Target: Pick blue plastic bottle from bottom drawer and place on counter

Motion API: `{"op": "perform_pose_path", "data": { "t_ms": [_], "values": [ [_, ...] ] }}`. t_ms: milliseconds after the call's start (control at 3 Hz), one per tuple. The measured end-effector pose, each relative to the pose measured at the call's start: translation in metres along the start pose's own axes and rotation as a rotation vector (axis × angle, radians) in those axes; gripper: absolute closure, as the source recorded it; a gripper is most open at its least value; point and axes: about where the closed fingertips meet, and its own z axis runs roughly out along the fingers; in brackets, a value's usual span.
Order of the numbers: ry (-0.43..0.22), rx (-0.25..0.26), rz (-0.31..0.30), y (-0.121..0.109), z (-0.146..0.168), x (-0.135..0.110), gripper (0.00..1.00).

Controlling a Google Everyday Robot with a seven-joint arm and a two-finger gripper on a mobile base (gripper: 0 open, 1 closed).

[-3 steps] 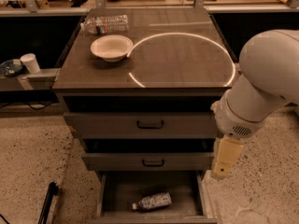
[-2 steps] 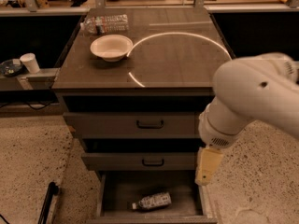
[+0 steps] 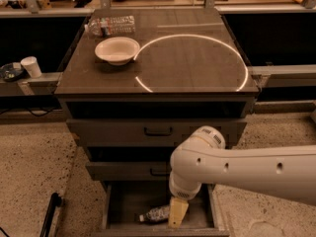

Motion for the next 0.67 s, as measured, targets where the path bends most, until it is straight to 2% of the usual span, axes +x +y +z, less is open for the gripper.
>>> {"op": "perform_pose_path", "data": {
  "t_ms": [333,667],
  "values": [
    [-0.123,0.052,0.169,-0.0249,0.0007,-0.0010,0.00],
    [-0.106,0.047,0.154,-0.0209,0.0026,0.0013,0.00]
  ]
}}
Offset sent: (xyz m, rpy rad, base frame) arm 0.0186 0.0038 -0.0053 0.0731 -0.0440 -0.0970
